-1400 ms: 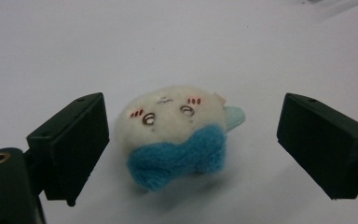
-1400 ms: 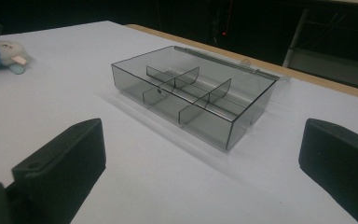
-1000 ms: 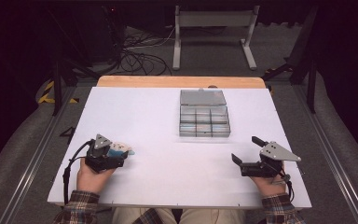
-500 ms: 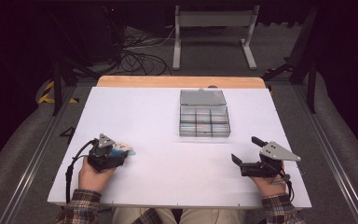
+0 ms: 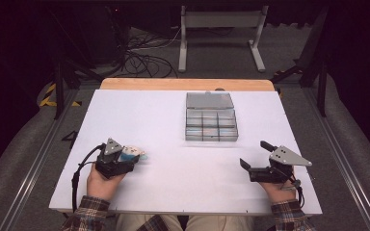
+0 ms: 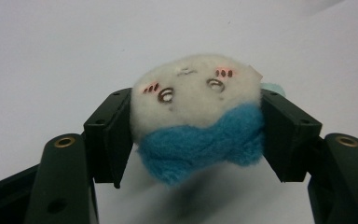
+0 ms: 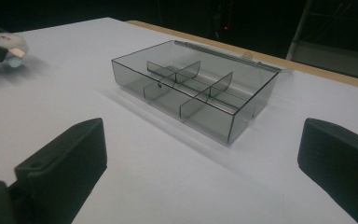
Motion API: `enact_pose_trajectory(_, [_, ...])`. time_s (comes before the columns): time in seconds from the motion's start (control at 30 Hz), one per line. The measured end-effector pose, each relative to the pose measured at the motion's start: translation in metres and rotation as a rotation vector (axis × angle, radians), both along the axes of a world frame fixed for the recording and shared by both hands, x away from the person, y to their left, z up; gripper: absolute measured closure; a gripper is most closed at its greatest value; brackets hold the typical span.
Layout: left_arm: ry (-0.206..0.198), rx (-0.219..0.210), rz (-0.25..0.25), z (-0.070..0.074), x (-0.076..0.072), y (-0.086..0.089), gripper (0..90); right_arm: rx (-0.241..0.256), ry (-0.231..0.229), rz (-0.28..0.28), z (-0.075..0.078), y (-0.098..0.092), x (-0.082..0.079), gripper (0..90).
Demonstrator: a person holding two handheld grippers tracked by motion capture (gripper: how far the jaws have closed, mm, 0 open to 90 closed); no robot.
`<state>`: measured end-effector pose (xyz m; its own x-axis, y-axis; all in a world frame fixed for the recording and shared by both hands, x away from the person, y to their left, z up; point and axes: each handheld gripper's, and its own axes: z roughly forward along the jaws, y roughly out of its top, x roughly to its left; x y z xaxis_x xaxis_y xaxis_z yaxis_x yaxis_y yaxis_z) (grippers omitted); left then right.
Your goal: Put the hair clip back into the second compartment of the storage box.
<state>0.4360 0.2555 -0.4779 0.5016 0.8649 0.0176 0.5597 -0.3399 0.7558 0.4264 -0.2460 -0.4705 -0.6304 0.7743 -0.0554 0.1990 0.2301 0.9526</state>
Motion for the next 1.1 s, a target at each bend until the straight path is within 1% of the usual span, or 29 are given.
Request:
enact_pose_trajectory(0.03, [-0.014, -0.005, -0.008, 0.001, -0.001, -0.002, 33.9, 0.000, 0.000, 0.000, 0.000, 0.000, 0.000, 2.0])
enact_pose_trajectory(0.07, [-0.019, -0.013, -0.008, 0.002, -0.002, -0.004, 33.9, 0.004, 0.005, -0.003, -0.001, -0.001, 0.001, 2.1])
enact_pose_trajectory(0.1, [-0.028, -0.003, -0.014, 0.003, -0.003, -0.006, 33.9, 0.004, 0.005, -0.003, -0.001, -0.001, 0.001, 2.1])
enact_pose_trajectory(0.17, [-0.037, -0.004, -0.022, 0.003, -0.004, -0.010, 33.9, 0.008, 0.008, -0.006, -0.001, -0.002, 0.001, 2.1])
enact_pose_trajectory(0.2, [-0.042, 0.003, -0.025, 0.004, -0.004, -0.012, 33.9, 0.008, 0.008, -0.006, -0.001, -0.002, 0.001, 2.1])
enact_pose_trajectory(0.23, [-0.038, -0.008, -0.031, 0.003, -0.004, -0.015, 33.9, 0.008, 0.005, -0.004, -0.001, -0.002, 0.001, 2.1])
enact_pose_trajectory(0.3, [-0.045, -0.003, -0.034, 0.004, -0.004, -0.019, 33.9, 0.008, 0.005, -0.003, -0.001, -0.002, 0.000, 2.2])
enact_pose_trajectory(0.33, [-0.042, -0.011, -0.037, 0.004, -0.004, -0.022, 33.9, 0.007, 0.006, -0.003, -0.001, -0.001, 0.000, 2.2])
enact_pose_trajectory(0.37, [-0.045, -0.001, -0.043, 0.004, -0.003, -0.024, 33.9, 0.006, 0.008, -0.003, -0.001, -0.001, 0.000, 2.2])
enact_pose_trajectory(0.4, [-0.044, -0.010, -0.047, 0.004, -0.002, -0.026, 33.9, 0.006, 0.008, -0.003, -0.001, -0.001, 0.000, 2.2])
enact_pose_trajectory(0.47, [-0.050, 0.001, -0.058, 0.005, 0.000, -0.033, 33.8, 0.007, 0.009, -0.002, -0.001, -0.001, 0.001, 2.2])
enact_pose_trajectory(0.57, [-0.050, 0.005, -0.068, 0.005, 0.002, -0.042, 33.9, 0.008, 0.009, 0.000, -0.001, -0.001, 0.001, 2.2])
enact_pose_trajectory(0.6, [-0.047, -0.004, -0.065, 0.005, 0.003, -0.044, 33.8, 0.009, 0.007, 0.000, -0.001, -0.002, 0.000, 2.2])
enact_pose_trajectory(0.63, [-0.053, -0.001, -0.072, 0.005, 0.004, -0.047, 33.8, 0.008, 0.007, -0.001, -0.001, -0.002, 0.000, 2.2])
enact_pose_trajectory(0.77, [-0.055, -0.007, -0.081, 0.007, 0.007, -0.056, 33.9, 0.015, 0.010, -0.002, -0.001, -0.003, 0.000, 2.3])
enact_pose_trajectory(0.8, [-0.057, -0.023, -0.084, 0.007, 0.007, -0.059, 33.9, 0.014, 0.011, -0.002, -0.002, -0.003, 0.001, 2.3])
enact_pose_trajectory(0.87, [-0.065, -0.028, -0.090, 0.008, 0.009, -0.063, 33.9, 0.015, 0.011, -0.002, -0.002, -0.003, 0.001, 2.3])
enact_pose_trajectory(0.93, [-0.064, -0.025, -0.098, 0.008, 0.011, -0.066, 33.9, 0.016, 0.009, -0.002, -0.002, -0.003, 0.000, 2.7])
enact_pose_trajectory(1.0, [-0.062, -0.021, -0.100, 0.008, 0.013, -0.068, 33.9, 0.014, 0.015, 0.003, -0.002, -0.003, 0.000, 3.8])
enact_pose_trajectory(1.1, [-0.063, -0.031, -0.096, 0.010, 0.015, -0.069, 33.9, 0.010, 0.016, 0.009, -0.002, -0.003, 0.001, 4.3])
